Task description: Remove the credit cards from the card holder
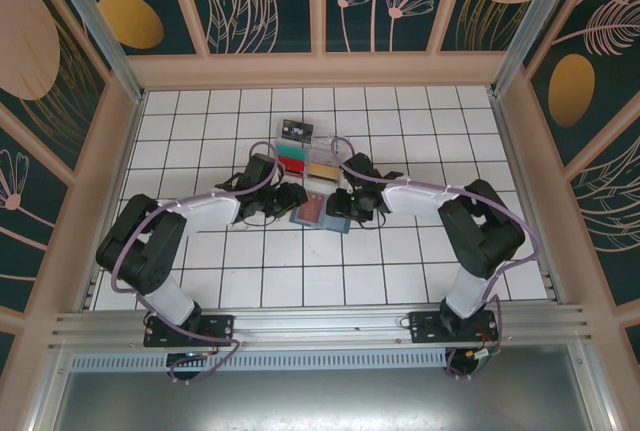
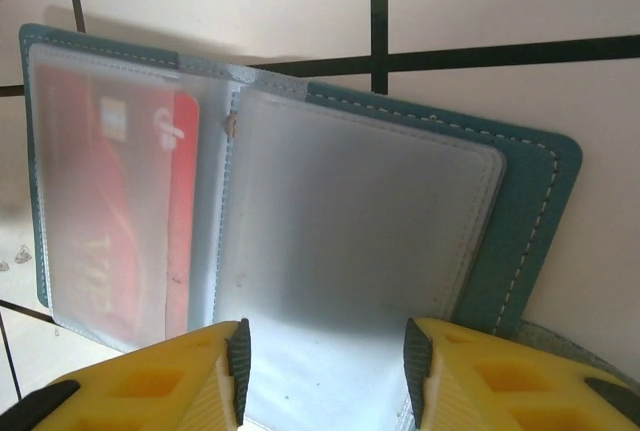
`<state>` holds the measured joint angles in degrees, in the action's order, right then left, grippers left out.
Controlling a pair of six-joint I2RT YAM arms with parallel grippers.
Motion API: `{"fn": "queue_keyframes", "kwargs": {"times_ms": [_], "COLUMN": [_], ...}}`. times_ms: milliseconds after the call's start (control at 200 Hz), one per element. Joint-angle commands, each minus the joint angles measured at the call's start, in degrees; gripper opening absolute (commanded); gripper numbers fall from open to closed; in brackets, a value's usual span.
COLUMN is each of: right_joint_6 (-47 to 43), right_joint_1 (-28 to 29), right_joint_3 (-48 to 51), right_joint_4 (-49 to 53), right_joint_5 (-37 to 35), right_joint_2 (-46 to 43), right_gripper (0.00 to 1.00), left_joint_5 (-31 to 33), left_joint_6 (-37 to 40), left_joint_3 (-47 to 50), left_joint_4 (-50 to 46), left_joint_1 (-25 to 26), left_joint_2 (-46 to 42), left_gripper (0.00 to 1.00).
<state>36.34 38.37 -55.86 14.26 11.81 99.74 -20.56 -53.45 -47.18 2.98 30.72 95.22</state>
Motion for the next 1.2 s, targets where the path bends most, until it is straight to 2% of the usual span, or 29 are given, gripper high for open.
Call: {"fn": "queue_keyframes", "kwargs": {"times_ms": [0, 320, 520, 601, 956, 1196], "right_joint_6": [-1.10, -1.77, -1.62, -1.68, -1.80, -1.72], "right_joint_1": [-0.45, -0.49, -0.45, -0.53, -0.50, -0.49], "right_joint_3": [1.34, 1.10, 1.30, 1.29, 1.41, 1.54], "right_joint_4": [-0.28, -0.22, -0.46, -0.46, -0.47, -0.81], "right_joint_5": [-0.96, -0.26, 0.05, 0.14, 0.32, 0.49], "right_joint_2": [1.76, 2.64, 2.85, 3.00, 3.08, 3.08], "right_gripper": [0.48, 0.46, 0.46, 0.46, 0.46, 0.45], "left_joint_5": [-0.34, -1.65, -3.55, -4.48, -3.43, -8.55], "left_joint_6": [1.21, 1.78, 2.16, 2.23, 5.59, 5.28], "left_joint_3": [-2.22, -2.96, -2.92, -2.92, -3.27, -2.50], "left_joint_4": [-1.34, -1.67, -0.86, -0.26, -2.46, 1.23], "left_joint_1": [0.22, 0.22, 0.22, 0.22, 0.22, 0.26], "left_joint_2": [1.95, 5.19, 5.90, 5.51, 1.23, 1.27], "left_gripper": [0.41, 0.44, 0.42, 0.39, 0.39, 0.36]}}
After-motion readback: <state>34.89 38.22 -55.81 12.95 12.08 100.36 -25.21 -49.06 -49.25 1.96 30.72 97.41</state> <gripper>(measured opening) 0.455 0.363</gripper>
